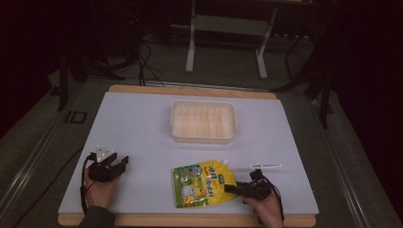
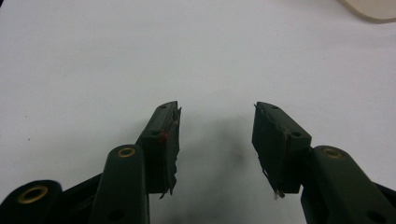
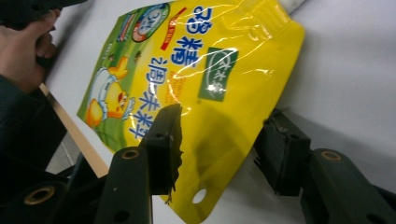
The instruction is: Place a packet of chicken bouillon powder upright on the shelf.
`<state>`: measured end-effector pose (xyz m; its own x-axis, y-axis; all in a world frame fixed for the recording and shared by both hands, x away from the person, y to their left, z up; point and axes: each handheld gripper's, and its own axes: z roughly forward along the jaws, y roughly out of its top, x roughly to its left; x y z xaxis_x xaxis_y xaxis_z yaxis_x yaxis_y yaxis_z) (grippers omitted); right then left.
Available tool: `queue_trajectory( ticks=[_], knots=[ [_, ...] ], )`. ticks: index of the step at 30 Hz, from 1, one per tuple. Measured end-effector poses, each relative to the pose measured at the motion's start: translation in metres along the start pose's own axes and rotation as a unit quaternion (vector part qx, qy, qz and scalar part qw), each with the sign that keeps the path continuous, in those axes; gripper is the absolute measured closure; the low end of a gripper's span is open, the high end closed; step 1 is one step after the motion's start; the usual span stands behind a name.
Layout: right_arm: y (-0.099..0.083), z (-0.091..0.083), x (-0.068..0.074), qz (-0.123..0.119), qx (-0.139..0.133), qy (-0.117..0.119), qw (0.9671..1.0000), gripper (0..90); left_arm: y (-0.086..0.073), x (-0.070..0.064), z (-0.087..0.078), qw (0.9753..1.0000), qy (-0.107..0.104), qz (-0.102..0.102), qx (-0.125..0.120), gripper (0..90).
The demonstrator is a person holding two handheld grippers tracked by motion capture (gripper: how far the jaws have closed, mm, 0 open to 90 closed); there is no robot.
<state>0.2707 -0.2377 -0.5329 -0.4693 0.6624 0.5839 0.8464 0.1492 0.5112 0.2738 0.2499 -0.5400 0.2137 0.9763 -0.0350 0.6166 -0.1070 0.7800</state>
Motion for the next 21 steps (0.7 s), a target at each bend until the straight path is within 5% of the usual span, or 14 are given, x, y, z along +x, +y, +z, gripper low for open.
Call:
queue_trajectory(
  ticks=[7, 21],
  knots=[
    [0.003, 0.009, -0.006, 0.035, -0.009, 0.027, 0.999, 64.1, 0.0, -0.001, 0.0, 1.0, 0.001, 0.003, 0.003, 50.3],
    [0.011, 0.017, -0.001, 0.019, -0.01, 0.027, 0.9994, 83.9, 0.0, -0.002, -0.001, 1.0, 0.001, 0.004, -0.004, 50.5]
  ],
)
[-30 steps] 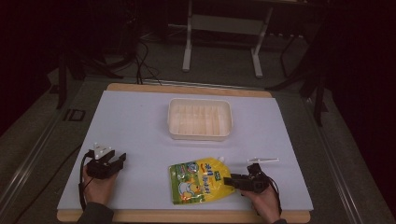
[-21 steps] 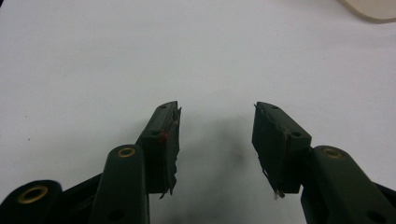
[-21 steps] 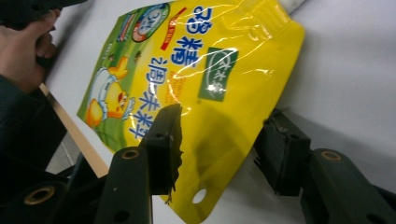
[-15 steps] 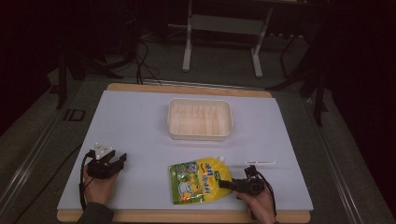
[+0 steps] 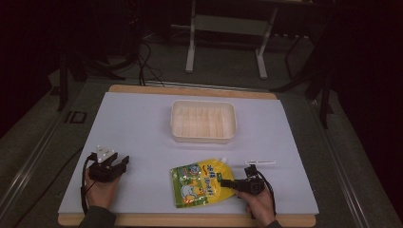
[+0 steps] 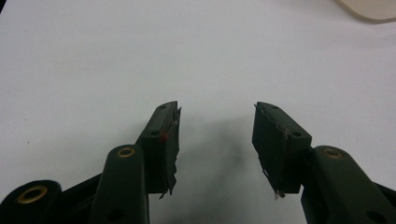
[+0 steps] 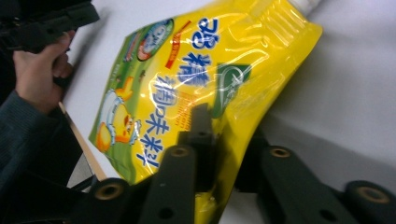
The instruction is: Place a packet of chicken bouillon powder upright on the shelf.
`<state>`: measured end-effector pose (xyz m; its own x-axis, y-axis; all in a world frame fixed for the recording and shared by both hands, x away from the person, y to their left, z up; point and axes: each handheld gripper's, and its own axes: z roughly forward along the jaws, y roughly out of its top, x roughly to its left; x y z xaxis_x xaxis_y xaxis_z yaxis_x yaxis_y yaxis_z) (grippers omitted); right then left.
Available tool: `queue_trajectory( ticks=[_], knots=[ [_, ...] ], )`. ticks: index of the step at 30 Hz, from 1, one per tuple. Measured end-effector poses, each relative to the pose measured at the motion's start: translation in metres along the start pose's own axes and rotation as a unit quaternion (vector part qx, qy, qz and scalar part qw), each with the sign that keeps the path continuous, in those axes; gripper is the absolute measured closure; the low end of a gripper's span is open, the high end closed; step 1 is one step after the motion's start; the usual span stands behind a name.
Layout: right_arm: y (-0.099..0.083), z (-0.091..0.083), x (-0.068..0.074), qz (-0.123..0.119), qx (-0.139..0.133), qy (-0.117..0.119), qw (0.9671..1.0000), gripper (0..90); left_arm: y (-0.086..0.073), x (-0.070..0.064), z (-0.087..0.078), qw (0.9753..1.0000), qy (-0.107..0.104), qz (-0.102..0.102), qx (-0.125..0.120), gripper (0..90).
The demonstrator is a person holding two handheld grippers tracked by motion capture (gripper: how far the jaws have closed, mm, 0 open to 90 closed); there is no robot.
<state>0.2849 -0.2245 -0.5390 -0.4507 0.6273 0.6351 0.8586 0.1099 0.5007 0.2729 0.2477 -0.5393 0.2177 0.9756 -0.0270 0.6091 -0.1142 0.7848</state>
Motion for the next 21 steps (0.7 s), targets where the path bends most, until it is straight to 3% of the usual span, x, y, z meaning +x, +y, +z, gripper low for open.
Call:
queue_trajectory(
  ticks=[11, 21],
  knots=[
    [0.008, -0.004, 0.009, -0.018, -0.013, 0.004, 0.9997, 89.2, 0.0, -0.001, 0.0, 1.0, 0.001, 0.002, 0.002, 50.5],
    [0.034, -0.011, 0.025, -0.054, -0.03, 0.01, 0.9981, 89.8, 0.0, 0.0, 0.0, 1.0, 0.001, 0.002, 0.003, 50.4]
  ],
)
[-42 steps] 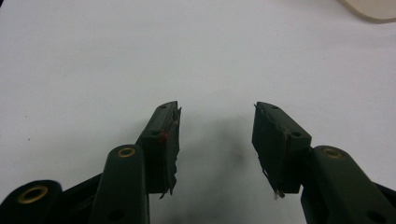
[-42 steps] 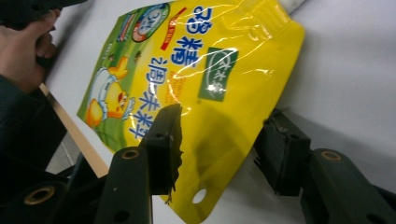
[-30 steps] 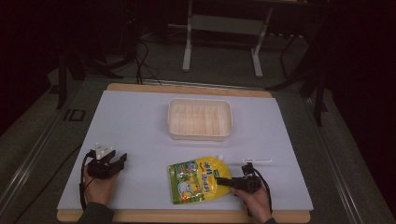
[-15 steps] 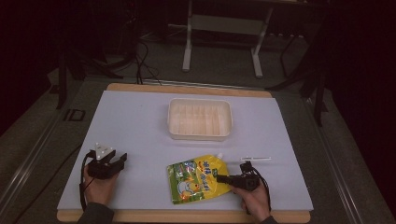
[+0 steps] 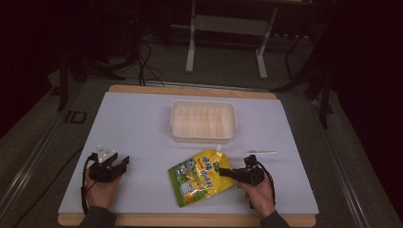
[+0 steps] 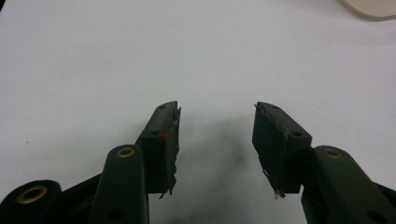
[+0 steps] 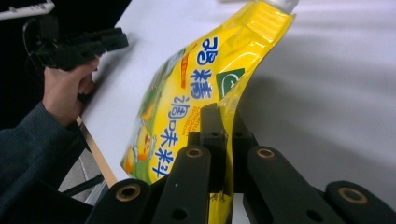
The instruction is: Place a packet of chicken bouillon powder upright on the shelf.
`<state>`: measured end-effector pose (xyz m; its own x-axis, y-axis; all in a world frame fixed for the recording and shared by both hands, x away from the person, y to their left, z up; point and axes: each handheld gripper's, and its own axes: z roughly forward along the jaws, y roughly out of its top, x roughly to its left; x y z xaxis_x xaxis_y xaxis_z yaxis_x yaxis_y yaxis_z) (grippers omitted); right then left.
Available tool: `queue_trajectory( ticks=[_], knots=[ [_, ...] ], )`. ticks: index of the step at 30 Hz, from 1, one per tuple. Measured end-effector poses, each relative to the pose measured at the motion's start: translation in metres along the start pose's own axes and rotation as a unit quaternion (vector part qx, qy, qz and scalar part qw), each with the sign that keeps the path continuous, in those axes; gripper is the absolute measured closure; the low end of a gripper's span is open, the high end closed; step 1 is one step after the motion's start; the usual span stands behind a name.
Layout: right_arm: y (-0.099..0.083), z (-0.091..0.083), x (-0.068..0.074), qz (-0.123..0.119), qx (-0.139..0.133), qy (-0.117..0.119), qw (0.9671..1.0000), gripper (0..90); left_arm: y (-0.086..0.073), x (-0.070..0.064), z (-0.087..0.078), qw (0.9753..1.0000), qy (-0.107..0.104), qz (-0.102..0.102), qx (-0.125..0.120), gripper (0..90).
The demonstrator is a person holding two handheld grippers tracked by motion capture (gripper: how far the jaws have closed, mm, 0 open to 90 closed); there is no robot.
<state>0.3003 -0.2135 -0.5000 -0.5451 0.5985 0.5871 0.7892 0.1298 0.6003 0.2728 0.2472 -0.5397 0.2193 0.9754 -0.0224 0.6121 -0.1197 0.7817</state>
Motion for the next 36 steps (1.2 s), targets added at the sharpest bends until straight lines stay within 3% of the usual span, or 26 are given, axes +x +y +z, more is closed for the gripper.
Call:
queue_trajectory(
  ticks=[10, 11, 19, 29, 36],
  knots=[
    [0.035, -0.002, 0.019, -0.052, -0.001, -0.003, 0.9986, 90.0, 0.0, 0.0, 0.0, 1.0, 0.0, -0.002, -0.002, 50.4],
    [0.041, -0.003, 0.026, -0.069, -0.002, -0.002, 0.9976, 90.0, 0.0, 0.0, 0.0, 1.0, 0.0, -0.002, -0.003, 50.4],
    [0.062, -0.01, 0.054, -0.121, -0.011, 0.002, 0.9926, 90.0, 0.0, 0.0, 0.0, 1.0, -0.001, -0.002, -0.004, 50.4],
    [0.069, -0.011, 0.068, -0.14, -0.024, 0.012, 0.9899, 90.0, 0.0, 0.0, 0.0, 1.0, -0.001, -0.001, -0.003, 50.4],
    [0.069, -0.01, 0.068, -0.128, -0.039, 0.026, 0.9907, 90.0, 0.0, 0.0, 0.0, 1.0, -0.001, -0.001, -0.005, 50.3]
  ],
)
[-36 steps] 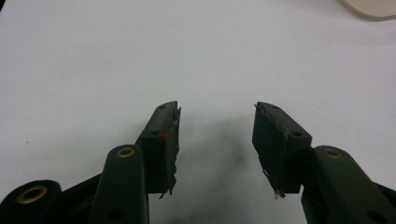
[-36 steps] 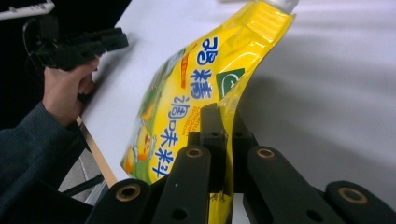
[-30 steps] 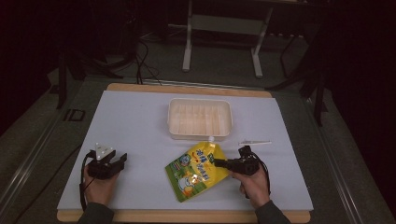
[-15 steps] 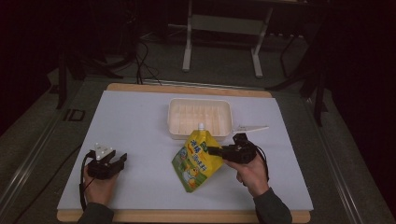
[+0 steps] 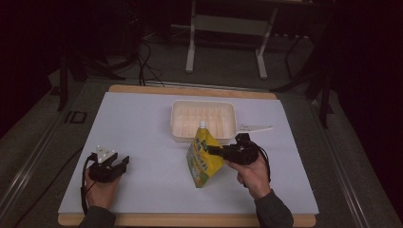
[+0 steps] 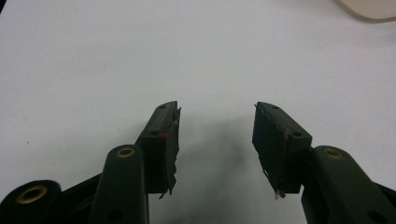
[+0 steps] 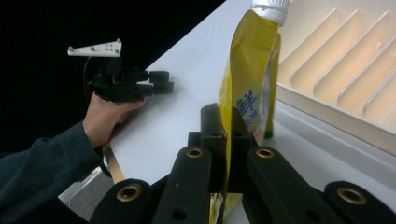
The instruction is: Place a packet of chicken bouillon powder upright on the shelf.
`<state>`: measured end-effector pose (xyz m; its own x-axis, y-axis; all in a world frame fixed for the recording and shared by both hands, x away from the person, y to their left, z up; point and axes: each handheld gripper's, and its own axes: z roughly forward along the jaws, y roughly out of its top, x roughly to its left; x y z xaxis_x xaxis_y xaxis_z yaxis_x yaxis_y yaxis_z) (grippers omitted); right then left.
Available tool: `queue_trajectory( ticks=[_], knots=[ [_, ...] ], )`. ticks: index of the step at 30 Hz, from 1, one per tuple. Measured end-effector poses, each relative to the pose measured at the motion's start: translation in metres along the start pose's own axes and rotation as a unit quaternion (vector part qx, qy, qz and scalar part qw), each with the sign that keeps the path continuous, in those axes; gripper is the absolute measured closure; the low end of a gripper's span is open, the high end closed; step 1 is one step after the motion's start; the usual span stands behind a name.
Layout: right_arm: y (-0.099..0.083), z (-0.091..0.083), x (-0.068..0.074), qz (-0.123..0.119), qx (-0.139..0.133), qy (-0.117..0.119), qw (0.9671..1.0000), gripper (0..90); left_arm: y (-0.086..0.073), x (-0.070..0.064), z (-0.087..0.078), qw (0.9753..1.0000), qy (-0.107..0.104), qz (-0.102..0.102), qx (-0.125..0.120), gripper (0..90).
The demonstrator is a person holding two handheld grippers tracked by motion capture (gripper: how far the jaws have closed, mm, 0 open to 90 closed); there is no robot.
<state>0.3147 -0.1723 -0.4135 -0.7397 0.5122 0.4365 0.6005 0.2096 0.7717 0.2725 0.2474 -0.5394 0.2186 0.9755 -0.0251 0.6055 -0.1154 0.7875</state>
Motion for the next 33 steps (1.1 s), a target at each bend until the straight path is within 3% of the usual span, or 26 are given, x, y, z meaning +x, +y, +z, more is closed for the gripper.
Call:
queue_trajectory(
  ticks=[18, 33],
  knots=[
    [0.001, -0.014, -0.008, 0.026, -0.058, 0.013, 0.9979, 90.0, 0.0, 0.0, 0.0, 1.0, 0.0, -0.001, -0.002, 50.3],
    [0.008, -0.021, -0.008, 0.015, -0.081, 0.004, 0.9966, 90.0, 0.0, 0.001, 0.0, 1.0, 0.002, 0.0, -0.002, 50.3]
  ],
)
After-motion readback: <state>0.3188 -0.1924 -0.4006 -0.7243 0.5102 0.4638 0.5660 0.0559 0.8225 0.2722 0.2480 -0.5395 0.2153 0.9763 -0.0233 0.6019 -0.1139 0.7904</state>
